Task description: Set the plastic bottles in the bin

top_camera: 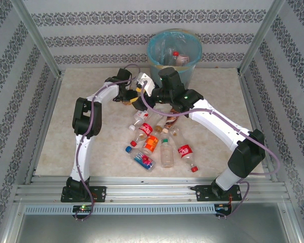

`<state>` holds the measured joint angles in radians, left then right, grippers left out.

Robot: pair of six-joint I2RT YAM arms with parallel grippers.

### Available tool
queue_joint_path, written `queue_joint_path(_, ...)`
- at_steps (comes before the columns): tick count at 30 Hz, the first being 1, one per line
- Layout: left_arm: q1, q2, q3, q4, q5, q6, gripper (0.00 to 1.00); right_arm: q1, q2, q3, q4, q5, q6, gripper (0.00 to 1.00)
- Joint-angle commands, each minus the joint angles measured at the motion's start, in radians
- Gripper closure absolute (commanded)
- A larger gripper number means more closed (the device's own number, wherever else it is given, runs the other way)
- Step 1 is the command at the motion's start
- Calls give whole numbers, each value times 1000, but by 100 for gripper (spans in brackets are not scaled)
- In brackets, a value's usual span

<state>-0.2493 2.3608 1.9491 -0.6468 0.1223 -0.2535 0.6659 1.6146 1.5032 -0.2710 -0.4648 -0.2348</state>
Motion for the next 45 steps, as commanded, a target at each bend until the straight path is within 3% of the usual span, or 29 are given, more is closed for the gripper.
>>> queue_joint_path(1, -1, -14, 4, -33, -20, 20, 32, 15, -9, 9, -5, 10, -14, 36)
queue_joint_path(12, 7, -210, -153, 98, -66, 5, 37, 21, -47, 14, -4, 17, -14, 36)
queue_joint_path(25, 9, -607, -473, 334, -94, 27, 40, 81, -125, -1, 24, 82, -33, 36)
queue_joint_path(36, 10, -890, -671, 539, 69, 89, 40, 108, -192, -28, 147, 177, -4, 38)
queue_joint_path(42, 3, -1050, -810, 738, 236, 186, 40, 98, -240, -18, 181, 274, 35, 37)
queue_joint_path(45, -10, -1099, -828, 780, 350, 253, 40, 65, -261, 5, 181, 230, 110, 36)
